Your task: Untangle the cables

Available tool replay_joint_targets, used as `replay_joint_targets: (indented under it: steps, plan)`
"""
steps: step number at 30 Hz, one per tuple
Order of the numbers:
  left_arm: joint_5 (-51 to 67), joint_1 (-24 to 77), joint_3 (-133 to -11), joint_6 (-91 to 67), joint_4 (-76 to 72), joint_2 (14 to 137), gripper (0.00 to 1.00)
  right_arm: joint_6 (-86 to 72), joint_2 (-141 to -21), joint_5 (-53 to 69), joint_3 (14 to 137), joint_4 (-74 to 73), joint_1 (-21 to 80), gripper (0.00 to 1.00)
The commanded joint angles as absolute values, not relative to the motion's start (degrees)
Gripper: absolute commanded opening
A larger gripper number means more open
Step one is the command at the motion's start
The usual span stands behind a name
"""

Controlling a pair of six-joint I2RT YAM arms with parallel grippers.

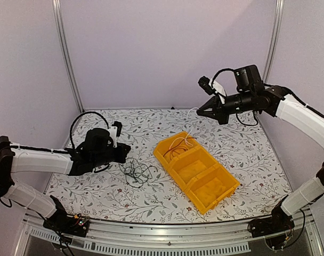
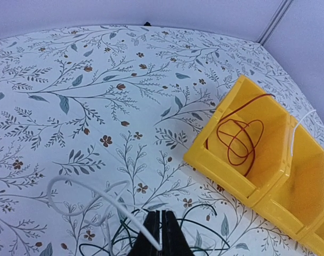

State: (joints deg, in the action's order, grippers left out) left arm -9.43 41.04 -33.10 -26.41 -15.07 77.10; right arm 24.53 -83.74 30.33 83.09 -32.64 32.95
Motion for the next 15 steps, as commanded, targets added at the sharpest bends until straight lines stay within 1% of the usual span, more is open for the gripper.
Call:
replay_joint_targets:
  steps: [1,5,10,15]
  plan:
    - [-8.7,40.2,-34.4,-27.2,-14.9,78.4,0.00,25.4,-81.3,32.3,80.3,-39.4,33.0,0.00]
    - [-8.2,40.2,-34.6,-27.0,-14.9,79.3,0.00,26.9,-81.3,32.8,77.8,-40.1,33.0,0.00]
    - [-8.4,40.2,-35.4,-25.9,-13.4,79.1,0.00,29.0,-85.0,32.3,76.6,-42.2,32.9,0.00]
    - [-9.5,40.2,-34.4,-26.4,-12.5,77.1,0.00,29.4,-88.7,33.2,75.1,-40.9,33.0,0.00]
